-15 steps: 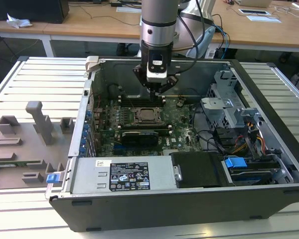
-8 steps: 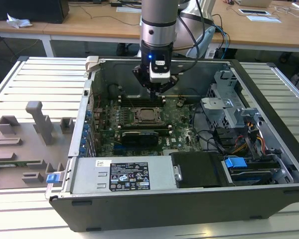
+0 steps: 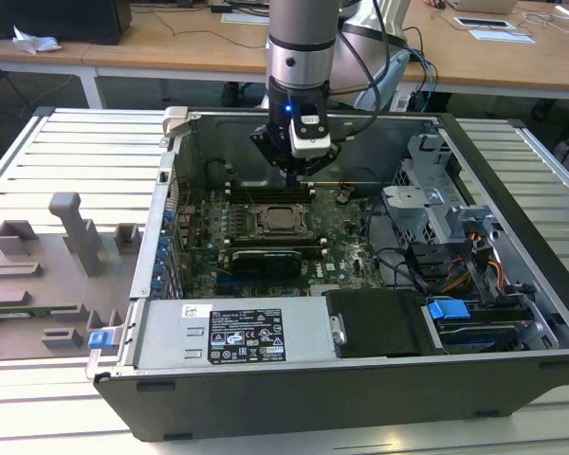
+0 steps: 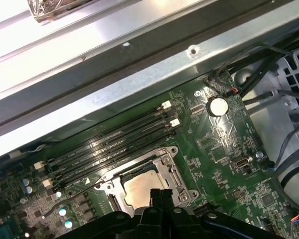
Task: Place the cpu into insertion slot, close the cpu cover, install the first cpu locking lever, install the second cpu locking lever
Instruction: 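Install the first cpu locking lever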
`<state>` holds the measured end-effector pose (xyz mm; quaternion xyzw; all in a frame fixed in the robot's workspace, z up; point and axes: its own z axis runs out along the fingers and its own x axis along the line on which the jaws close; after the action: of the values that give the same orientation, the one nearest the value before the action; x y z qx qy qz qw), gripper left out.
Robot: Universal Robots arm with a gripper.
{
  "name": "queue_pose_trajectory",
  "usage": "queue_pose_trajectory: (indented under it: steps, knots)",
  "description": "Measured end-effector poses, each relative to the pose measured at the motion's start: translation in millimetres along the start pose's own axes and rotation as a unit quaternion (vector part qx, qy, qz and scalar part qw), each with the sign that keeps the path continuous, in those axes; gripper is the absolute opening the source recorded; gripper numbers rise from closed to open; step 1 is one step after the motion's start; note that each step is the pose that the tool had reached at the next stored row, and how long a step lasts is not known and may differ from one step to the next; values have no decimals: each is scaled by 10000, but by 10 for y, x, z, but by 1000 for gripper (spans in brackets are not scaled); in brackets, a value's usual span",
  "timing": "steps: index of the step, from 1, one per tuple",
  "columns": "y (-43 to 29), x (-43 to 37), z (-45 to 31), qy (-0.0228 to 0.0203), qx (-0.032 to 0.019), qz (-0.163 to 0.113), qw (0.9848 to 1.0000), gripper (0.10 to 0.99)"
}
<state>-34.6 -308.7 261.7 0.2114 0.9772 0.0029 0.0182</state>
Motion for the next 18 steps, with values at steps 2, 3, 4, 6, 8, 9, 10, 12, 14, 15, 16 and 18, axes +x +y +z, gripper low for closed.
queue_pose_trajectory:
  steps: [2,3,4,6,8,9,10,12,14,15,16,18]
  knots:
    - [0,0,0,1,-3,-98,10000,106]
    - [0,0,0,2,-6,-173,9999,106]
    - [0,0,0,3,-8,-241,9997,106]
    - [0,0,0,4,-10,-437,9990,106]
    - [0,0,0,-2,6,-563,9984,106]
    - [0,0,0,-14,33,-662,9978,106]
    - [0,0,0,-42,109,-777,9969,106]
    - [0,0,0,-76,194,-919,9956,106]
    - [0,0,0,-84,189,-1304,9912,106]
    - [0,0,-1,-84,176,-1466,9890,106]
    - [1,-2,1,-38,155,-1587,9872,106]
    - [1,-3,2,83,171,-1683,9856,106]
